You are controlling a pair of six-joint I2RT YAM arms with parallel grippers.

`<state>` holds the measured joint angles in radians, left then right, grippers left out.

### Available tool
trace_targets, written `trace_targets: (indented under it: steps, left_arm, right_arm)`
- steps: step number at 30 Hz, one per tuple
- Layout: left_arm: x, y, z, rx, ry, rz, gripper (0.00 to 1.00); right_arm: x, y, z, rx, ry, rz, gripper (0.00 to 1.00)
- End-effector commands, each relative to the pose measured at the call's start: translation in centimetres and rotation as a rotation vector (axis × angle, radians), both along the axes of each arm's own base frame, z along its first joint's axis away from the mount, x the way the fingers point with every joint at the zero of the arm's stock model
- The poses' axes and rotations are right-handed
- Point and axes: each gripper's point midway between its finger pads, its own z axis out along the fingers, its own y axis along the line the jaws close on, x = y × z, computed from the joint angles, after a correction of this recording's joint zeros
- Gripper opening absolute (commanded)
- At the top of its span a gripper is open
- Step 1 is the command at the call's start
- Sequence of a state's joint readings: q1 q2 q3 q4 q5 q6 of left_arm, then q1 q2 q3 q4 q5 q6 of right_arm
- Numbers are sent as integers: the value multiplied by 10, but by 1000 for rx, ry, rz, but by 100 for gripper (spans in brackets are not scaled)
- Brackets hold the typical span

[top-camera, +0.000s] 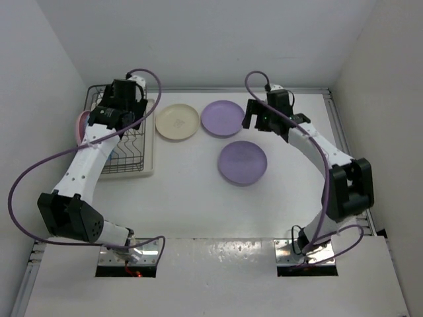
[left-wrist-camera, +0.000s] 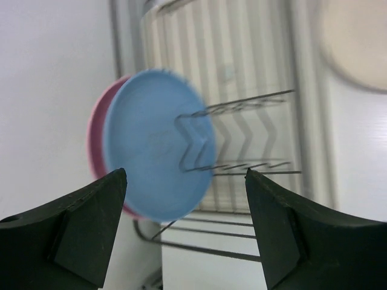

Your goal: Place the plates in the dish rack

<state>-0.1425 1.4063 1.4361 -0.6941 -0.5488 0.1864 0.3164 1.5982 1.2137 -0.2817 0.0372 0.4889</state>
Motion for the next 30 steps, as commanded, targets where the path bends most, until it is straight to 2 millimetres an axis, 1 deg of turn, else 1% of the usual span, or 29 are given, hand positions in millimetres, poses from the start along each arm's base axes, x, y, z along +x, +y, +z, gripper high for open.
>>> trace_targets:
  steps: [1, 2, 3, 4, 5, 6, 7, 8, 9, 10, 11, 12, 13, 14, 15, 16, 17, 18, 19, 20, 21, 22, 23, 24, 26, 27, 28, 29, 30]
  left_arm:
    - [11, -57, 16, -80, 20, -267, 84]
    - [13, -76, 3, -111, 70, -332, 84]
    - [14, -90, -2, -143, 93, -387, 84]
    - [17, -113, -7, -203, 109, -475, 84]
    - [16, -125, -17, -228, 143, -513, 84]
    - [16, -140, -25, -245, 169, -556, 84]
    - [18, -153, -40, -267, 219, -590, 84]
    - [20, -162, -44, -283, 231, -606, 84]
    - [17, -173, -54, -288, 269, -632, 84]
    - [18, -180, -57, -294, 278, -650, 84]
    - [20, -189, -66, -308, 304, -671, 84]
    - [19, -198, -71, -316, 322, -692, 84]
    - [19, -201, -76, -326, 337, -701, 84]
    - [18, -211, -77, -346, 345, -732, 84]
    - [21, -215, -84, -358, 362, -741, 84]
    - [20, -219, -88, -377, 375, -744, 84]
    - [19, -229, -89, -401, 384, -777, 84]
    - [21, -233, -97, -419, 404, -776, 84]
    - [20, -236, -103, -436, 420, -773, 84]
    - [18, -242, -109, -441, 440, -785, 84]
    - [20, -245, -114, -450, 446, -792, 84]
    - [20, -251, -121, -448, 465, -800, 84]
    - [17, -256, -125, -460, 480, -803, 84]
    - [17, -258, -129, -469, 491, -809, 83]
    - [11, -268, -132, -480, 508, -825, 83]
    - [8, -269, -136, -489, 521, -829, 83]
    - [6, -272, -139, -487, 526, -837, 83]
    - [5, -274, -139, -494, 528, -843, 83]
    - [-1, -277, -140, -499, 537, -856, 83]
  right_arm:
    - [38, -19, 6, 23, -5, -113, 100]
    - [53, -22, -17, 11, 40, -136, 100]
    - [65, -22, -13, 20, 28, -144, 98]
    - [79, -23, -21, 20, 38, -156, 98]
    - [83, -22, -27, 22, 56, -155, 97]
    - [86, -22, -64, 9, 135, -153, 97]
    - [103, -21, -46, 20, 100, -149, 96]
    - [104, -20, -49, -8, 108, -104, 94]
    - [104, -16, -54, -12, 122, -73, 94]
    - [95, -16, -65, -14, 169, -33, 94]
    - [90, -17, -68, -56, 163, 44, 94]
    - [76, -25, -67, -68, 170, 61, 95]
    - [56, -35, -86, -88, 225, 69, 95]
    - [37, -46, -103, -107, 274, 98, 95]
    - [30, -52, -92, -84, 262, 101, 95]
    - [21, -51, -96, -66, 276, 122, 95]
    - [-4, -58, -113, -51, 339, 118, 95]
    - [-11, -57, -117, -42, 352, 127, 91]
    - [-29, -60, -129, -56, 400, 125, 89]
    - [-37, -57, -134, -67, 420, 130, 87]
    - [-41, -59, -139, -79, 435, 123, 79]
    - [-51, -63, -148, -102, 473, 103, 73]
    - [-55, -65, -153, -116, 489, 87, 66]
    - [-57, -65, -154, -127, 492, 81, 48]
    - [-61, -64, -154, -115, 494, 63, 29]
    - [-62, -64, -151, -114, 481, 59, 11]
    - [-57, -62, -143, -109, 437, 60, 3]
    - [-64, -64, -147, -120, 444, 57, 0]
    - [-62, -61, -138, -121, 408, 67, 0]
